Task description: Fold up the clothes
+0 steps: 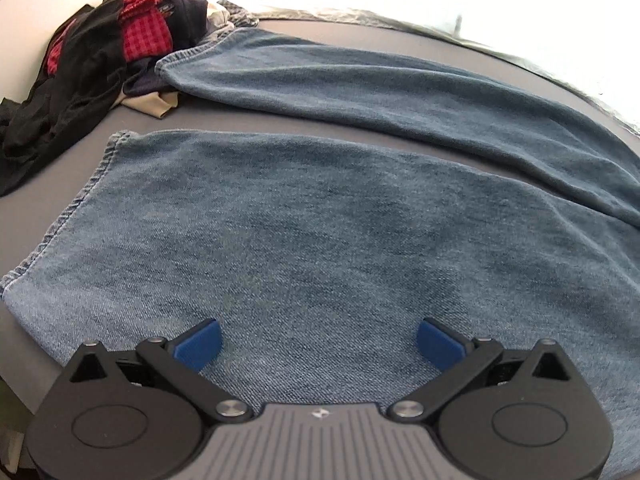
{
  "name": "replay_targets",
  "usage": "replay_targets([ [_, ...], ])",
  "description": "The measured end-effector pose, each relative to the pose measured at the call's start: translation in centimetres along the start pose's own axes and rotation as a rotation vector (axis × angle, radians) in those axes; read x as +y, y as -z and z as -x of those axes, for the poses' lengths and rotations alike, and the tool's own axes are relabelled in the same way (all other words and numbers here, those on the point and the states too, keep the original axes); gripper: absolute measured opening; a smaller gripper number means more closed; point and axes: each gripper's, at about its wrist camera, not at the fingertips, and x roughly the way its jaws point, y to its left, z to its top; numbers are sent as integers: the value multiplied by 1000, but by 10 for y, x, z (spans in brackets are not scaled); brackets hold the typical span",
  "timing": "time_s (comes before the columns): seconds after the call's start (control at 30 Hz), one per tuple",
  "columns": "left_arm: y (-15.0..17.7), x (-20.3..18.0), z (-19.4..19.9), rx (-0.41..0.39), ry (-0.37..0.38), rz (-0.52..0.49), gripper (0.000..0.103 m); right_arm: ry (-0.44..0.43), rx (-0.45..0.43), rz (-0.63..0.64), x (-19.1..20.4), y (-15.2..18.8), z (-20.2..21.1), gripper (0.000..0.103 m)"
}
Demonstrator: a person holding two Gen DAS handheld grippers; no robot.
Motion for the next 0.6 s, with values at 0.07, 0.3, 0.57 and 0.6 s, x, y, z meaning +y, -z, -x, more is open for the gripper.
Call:
replay_targets([
  [0.07,2,0,1,-13,1,-1,103,15,10,-2,1,-2,-1,29],
  [0.3,7,0,2,-46,3,3,103,92,-20,88,12,5,-3,21],
  [0.57,-4,12,0,12,88,-89,103,173,-69,144,26,15,-5,21],
  [0.6,-5,15,0,20,104,-108,103,183,-75,151,28,16,-5,21],
])
